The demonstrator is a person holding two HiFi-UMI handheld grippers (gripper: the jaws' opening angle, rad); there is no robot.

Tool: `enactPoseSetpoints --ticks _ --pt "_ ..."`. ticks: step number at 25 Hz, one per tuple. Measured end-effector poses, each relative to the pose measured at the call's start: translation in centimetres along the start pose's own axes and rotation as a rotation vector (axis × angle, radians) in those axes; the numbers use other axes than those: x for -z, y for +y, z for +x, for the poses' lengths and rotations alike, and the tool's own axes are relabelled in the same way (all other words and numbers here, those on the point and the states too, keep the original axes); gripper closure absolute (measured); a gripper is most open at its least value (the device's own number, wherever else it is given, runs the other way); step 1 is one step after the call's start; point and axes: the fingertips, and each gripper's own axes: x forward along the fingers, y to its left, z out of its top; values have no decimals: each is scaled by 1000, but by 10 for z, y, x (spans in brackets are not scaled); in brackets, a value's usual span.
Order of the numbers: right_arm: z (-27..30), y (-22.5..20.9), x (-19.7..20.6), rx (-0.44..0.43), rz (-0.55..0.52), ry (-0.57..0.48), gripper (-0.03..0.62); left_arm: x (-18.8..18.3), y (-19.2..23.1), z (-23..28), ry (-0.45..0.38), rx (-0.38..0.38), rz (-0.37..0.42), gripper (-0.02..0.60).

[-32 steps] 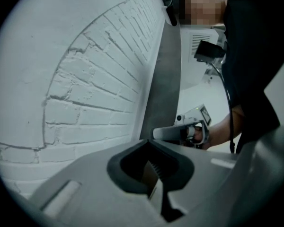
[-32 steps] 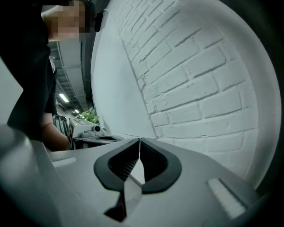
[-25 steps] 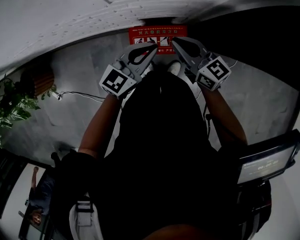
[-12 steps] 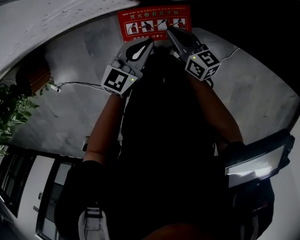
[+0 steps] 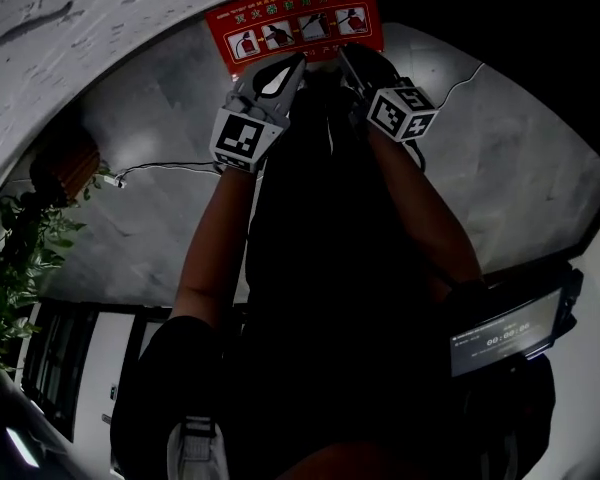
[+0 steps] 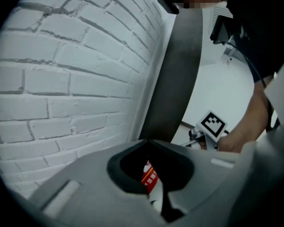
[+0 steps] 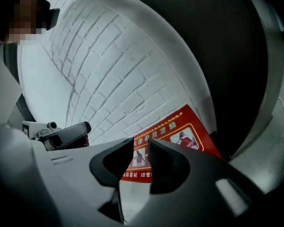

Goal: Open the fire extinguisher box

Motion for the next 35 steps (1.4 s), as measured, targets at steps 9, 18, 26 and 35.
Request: enactPoseSetpoints --ticks 9,18,26,35 --pt "7 -37 62 80 164 28 471 43 -6 31 108 38 120 578" --pt "11 -77 99 102 512 -17 441 64 -29 41 163 92 155 578" --pt "19 -91 100 92 609 -38 439 77 -40 50 200 114 175 578" --pt "29 -99 97 65 641 -19 441 82 -44 50 205 112 160 578"
